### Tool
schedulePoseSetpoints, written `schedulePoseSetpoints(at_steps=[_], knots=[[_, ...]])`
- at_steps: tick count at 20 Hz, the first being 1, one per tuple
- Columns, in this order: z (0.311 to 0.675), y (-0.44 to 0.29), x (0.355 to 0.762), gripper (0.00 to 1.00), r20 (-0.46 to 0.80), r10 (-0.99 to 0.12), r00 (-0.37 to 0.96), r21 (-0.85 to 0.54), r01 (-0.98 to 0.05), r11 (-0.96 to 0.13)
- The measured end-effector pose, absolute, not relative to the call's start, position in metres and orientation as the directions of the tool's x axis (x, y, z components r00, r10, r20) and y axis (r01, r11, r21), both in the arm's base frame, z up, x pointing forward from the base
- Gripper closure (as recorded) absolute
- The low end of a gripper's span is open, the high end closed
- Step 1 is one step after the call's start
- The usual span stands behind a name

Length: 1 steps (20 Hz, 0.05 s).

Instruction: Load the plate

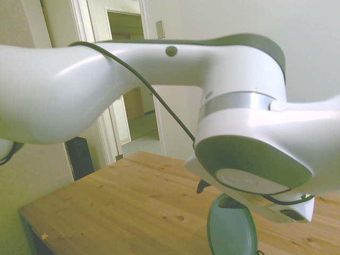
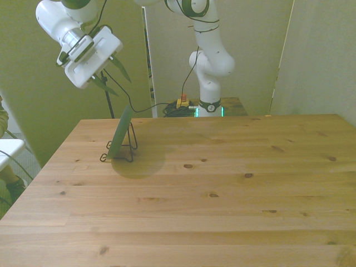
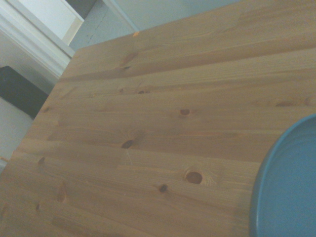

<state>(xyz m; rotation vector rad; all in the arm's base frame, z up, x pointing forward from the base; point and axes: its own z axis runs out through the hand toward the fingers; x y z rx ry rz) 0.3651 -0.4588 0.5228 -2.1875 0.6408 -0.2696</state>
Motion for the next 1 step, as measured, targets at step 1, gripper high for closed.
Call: schedulePoseSetpoints(at_steps=[1], knots=[[0.5312,-0.4577,0.3582,0.00,-0.005,-0.534,0.846,-0.768,-0.345,-0.539]])
